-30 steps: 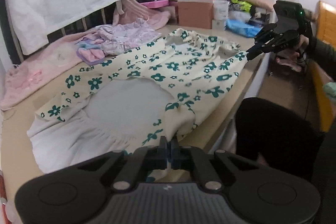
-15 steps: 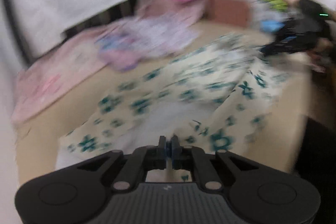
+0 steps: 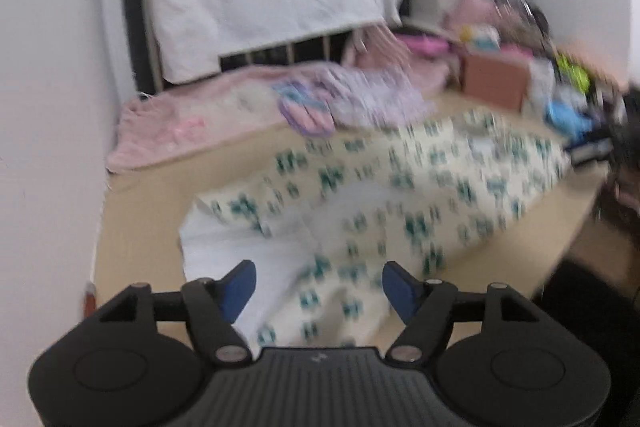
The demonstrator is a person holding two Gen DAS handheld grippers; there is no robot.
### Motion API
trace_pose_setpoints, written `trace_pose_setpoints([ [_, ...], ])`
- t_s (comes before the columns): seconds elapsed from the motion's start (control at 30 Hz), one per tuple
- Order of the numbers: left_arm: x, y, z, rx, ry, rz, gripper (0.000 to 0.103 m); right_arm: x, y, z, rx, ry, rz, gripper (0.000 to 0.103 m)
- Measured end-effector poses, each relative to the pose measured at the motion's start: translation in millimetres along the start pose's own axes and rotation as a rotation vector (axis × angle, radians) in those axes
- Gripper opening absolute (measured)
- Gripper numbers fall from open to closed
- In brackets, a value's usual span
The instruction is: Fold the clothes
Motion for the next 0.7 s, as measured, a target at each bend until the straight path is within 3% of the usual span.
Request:
trace_pose_setpoints([
  [0.03,-5.7,5.1,-0.9,0.006,-0.009,-0.01,0.069,-4.0,4.5,4.8,-0.013,0.008,-0.009,0.043],
  [0.07,-11.6,9.3,-3.6,0.024,-0.021,-0.022,0.066,-8.0,9.1,9.5,-0.026,0.015,-0.019,0.017],
  [0.1,-17.0,12.2,-6.3,0.045,-0.033,-0.031,0.062,-12.0,13.7,14.3,-0.04,0.023,-0.028,0.009],
  [0.17,-23.4,20.8,-11.3,0.063,-0.093,-0.059,0.038,-7.8,17.2,33.3,-0.109,0.054,-0.022,0.01],
  [0.27,-22.5,28.0,-14.8,0.048,-0.162,-0.045,0.038,6.1,19.4,51.2,-0.127,0.157,-0.025,0.01],
  [0.37,-12.0,29.6,-11.0,0.06,-0.143,-0.004,0.037,21.8,14.8,49.4,-0.117,0.174,0.004,0.015],
  [0.4,-8.1,29.6,-7.0,0.059,-0.124,0.014,0.039,26.5,11.9,47.0,-0.114,0.165,0.021,0.019],
  [0.47,-0.2,29.5,1.0,0.055,-0.084,0.05,0.055,25.5,10.4,40.6,-0.101,0.132,0.033,0.05],
  [0.5,3.9,29.5,5.1,0.054,-0.065,0.068,0.056,19.2,13.8,39.5,-0.09,0.124,0.015,0.054],
  [0.6,12.8,31.4,16.3,0.041,-0.017,0.105,0.056,0.8,26.6,44.2,-0.096,0.114,-0.028,0.045],
  [0.7,1.1,41.4,14.2,0.017,-0.035,0.064,0.053,-8.7,34.6,51.4,-0.152,0.082,-0.024,0.015],
])
Point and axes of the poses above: each gripper's, at about its wrist camera, not at the fingertips, and x roughly against the way its jaws point, z to its right, y to its underside, the point moved 10 cm from there along -x, roughly the way its jaws point, and after that the axes turned 12 degrees about x, right-handed, at the moved point
